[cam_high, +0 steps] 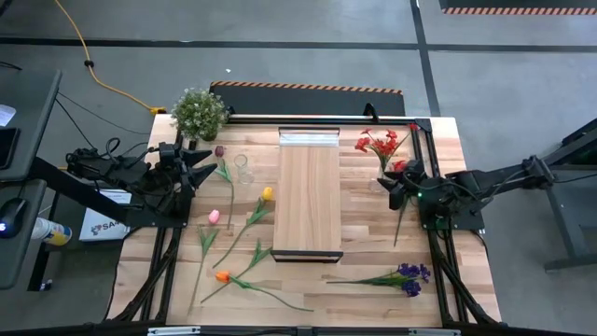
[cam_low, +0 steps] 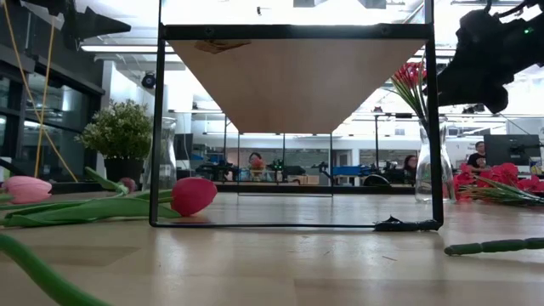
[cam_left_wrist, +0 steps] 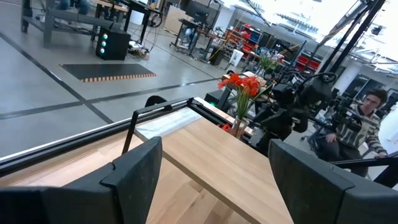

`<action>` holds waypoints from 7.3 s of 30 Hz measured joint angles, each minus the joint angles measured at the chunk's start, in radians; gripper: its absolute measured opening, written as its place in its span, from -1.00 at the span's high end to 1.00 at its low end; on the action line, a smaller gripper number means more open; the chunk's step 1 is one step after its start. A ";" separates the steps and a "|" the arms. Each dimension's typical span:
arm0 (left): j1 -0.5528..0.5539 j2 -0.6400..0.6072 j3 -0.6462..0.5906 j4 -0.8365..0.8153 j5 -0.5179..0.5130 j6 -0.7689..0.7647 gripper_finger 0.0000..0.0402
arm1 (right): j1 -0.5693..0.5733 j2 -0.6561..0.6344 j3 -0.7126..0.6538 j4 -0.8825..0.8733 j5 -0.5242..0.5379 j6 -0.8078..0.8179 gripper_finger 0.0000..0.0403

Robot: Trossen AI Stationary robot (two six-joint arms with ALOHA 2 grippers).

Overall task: Pick and place flowers into a vace then onto a shelf
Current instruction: Put the red flowers into the right transparent vase

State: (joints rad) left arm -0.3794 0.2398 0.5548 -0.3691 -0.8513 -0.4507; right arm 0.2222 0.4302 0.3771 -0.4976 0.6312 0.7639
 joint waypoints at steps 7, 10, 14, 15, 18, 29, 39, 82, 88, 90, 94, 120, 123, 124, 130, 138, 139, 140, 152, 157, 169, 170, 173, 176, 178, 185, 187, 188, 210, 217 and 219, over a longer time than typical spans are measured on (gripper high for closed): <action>0.000 0.000 0.000 0.000 0.000 0.000 -0.62 | 0.000 -0.037 0.000 -0.009 -0.219 0.078 0.33; 0.000 0.000 0.000 0.000 0.000 0.000 -0.62 | 0.000 -0.045 0.000 -0.031 -0.315 0.137 0.37; 0.000 0.000 0.000 0.000 0.000 0.000 -0.62 | 0.000 -0.046 0.001 -0.064 -0.442 0.224 0.43; 0.000 0.000 0.000 0.000 0.000 0.000 -0.62 | 0.000 -0.046 0.001 -0.074 -0.472 0.247 0.44; 0.000 0.000 0.000 0.000 0.000 0.000 -0.62 | 0.000 -0.046 0.001 -0.107 -0.571 0.330 0.48; 0.000 0.000 0.000 0.000 0.001 0.000 -0.62 | 0.001 -0.046 0.001 -0.240 -0.871 0.626 0.55; 0.000 0.000 0.000 0.000 0.004 0.000 -0.62 | 0.001 -0.046 0.076 -0.326 -0.874 0.649 0.58; 0.000 0.000 0.000 -0.001 0.005 0.000 -0.62 | 0.001 -0.019 0.497 -1.037 -0.307 0.549 0.59; 0.000 0.000 0.000 -0.001 0.005 0.000 -0.62 | 0.001 -0.016 0.497 -0.842 -0.313 0.375 0.59; 0.000 0.000 0.000 -0.001 0.005 0.000 -0.62 | 0.001 -0.004 0.497 -0.728 -0.342 0.305 0.59; 0.000 0.000 0.000 -0.001 0.005 0.000 -0.62 | 0.001 0.062 0.497 -0.600 -0.493 0.253 0.59; 0.000 0.000 0.000 -0.061 0.005 0.000 -0.62 | 0.231 0.372 0.497 -0.796 -0.663 0.748 0.59; 0.000 0.000 0.000 -0.061 0.005 0.000 -0.62 | 0.311 0.388 0.497 -0.795 -0.600 0.837 0.59; 0.000 0.000 0.000 -0.061 0.005 0.000 -0.62 | 0.335 0.396 0.497 -0.794 -0.588 0.864 0.59; 0.000 0.000 0.000 -0.062 0.005 0.000 -0.62 | 0.438 0.471 0.497 -0.790 -0.569 0.968 0.59; 0.000 0.000 0.000 -0.086 0.005 0.000 -0.62 | 0.490 0.602 0.497 -0.731 -0.533 0.987 0.59; 0.000 0.000 0.000 -0.087 0.005 0.000 -0.62 | 0.494 0.618 0.497 -0.729 -0.534 0.989 0.59; 0.000 0.000 0.000 -0.087 0.005 0.000 -0.62 | 0.498 0.633 0.497 -0.728 -0.535 0.992 0.59; 0.000 0.000 0.000 -0.101 0.005 0.000 -0.62 | 0.519 0.822 0.497 -0.682 -0.581 1.075 0.59; 0.000 0.000 0.000 -0.106 0.005 0.000 -0.62 | 0.518 0.884 0.497 -0.657 -0.581 1.102 0.59; 0.000 0.000 0.000 -0.106 0.005 0.000 -0.62 | 0.465 0.958 0.397 -0.545 -0.579 1.146 0.59; 0.000 0.000 -0.001 -0.106 0.005 0.000 -0.62 | 0.451 0.955 0.383 -0.543 -0.573 1.143 0.59; 0.000 0.000 0.000 -0.105 0.005 0.000 -0.62 | 0.406 0.938 0.356 -0.545 -0.545 1.122 0.59; 0.000 0.000 0.000 -0.105 0.005 -0.005 -0.62 | 0.377 0.932 0.334 -0.547 -0.530 1.109 0.59; 0.000 0.000 0.000 -0.105 0.005 -0.006 -0.62 | 0.368 0.932 0.321 -0.548 -0.530 1.107 0.59; 0.000 0.000 0.000 -0.105 0.003 -0.006 -0.62 | 0.366 0.932 0.298 -0.541 -0.527 1.097 0.49; 0.000 0.000 0.000 -0.105 0.003 -0.006 -0.62 | 0.366 0.931 0.298 -0.544 -0.521 1.094 0.43; 0.000 0.000 0.000 -0.105 0.003 -0.006 -0.62 | 0.366 0.931 0.298 -0.545 -0.518 1.091 0.41; 0.000 0.000 -0.001 -0.105 0.000 -0.005 -0.62 | 0.234 0.928 0.172 -0.433 -0.483 1.059 0.19; 0.000 0.000 0.000 -0.105 0.000 -0.003 -0.62 | 0.234 0.929 0.165 -0.430 -0.482 1.060 0.23; 0.000 0.000 -0.001 -0.105 0.000 -0.003 -0.62 | 0.231 0.929 0.164 -0.429 -0.482 1.060 0.25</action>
State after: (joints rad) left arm -0.3796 0.2401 0.5541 -0.4736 -0.8509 -0.4538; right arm 0.4530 1.3594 0.5415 -0.9266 0.1492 1.8243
